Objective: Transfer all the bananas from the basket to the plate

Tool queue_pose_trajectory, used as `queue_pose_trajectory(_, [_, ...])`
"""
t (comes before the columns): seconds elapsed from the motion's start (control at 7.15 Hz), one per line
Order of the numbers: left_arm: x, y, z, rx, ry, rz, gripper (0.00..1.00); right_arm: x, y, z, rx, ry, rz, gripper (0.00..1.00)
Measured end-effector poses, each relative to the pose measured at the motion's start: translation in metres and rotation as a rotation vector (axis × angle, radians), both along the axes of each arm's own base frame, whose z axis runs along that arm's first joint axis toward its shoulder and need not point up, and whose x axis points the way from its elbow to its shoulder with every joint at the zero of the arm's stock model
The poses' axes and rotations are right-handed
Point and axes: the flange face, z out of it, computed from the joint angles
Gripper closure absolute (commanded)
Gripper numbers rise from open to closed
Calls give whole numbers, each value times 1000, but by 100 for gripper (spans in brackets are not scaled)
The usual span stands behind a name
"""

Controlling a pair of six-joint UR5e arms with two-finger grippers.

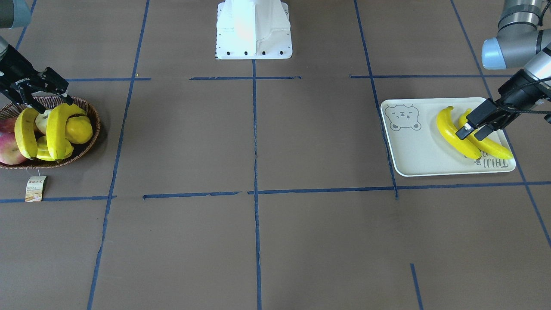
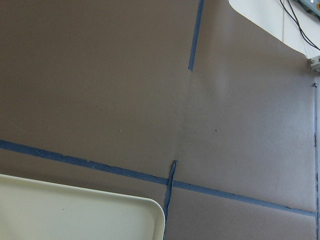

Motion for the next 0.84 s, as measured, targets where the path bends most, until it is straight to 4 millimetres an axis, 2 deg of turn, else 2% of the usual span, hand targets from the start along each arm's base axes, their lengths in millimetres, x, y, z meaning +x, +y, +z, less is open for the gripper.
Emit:
queue_pose_trajectory(0.14, [0,0,0,0,0,0,0,-1,0,0,-1,1,-1,28])
queue_pose_trajectory(0.28, [0,0,0,0,0,0,0,-1,0,0,-1,1,-2,54])
queue_pose_trajectory(0.42, [0,0,0,1,1,1,0,-1,0,1,-3,2,-3,71])
queue_pose_trajectory(0.84, [0,0,-1,1,1,1,0,0,0,3,-6,5,-3,95])
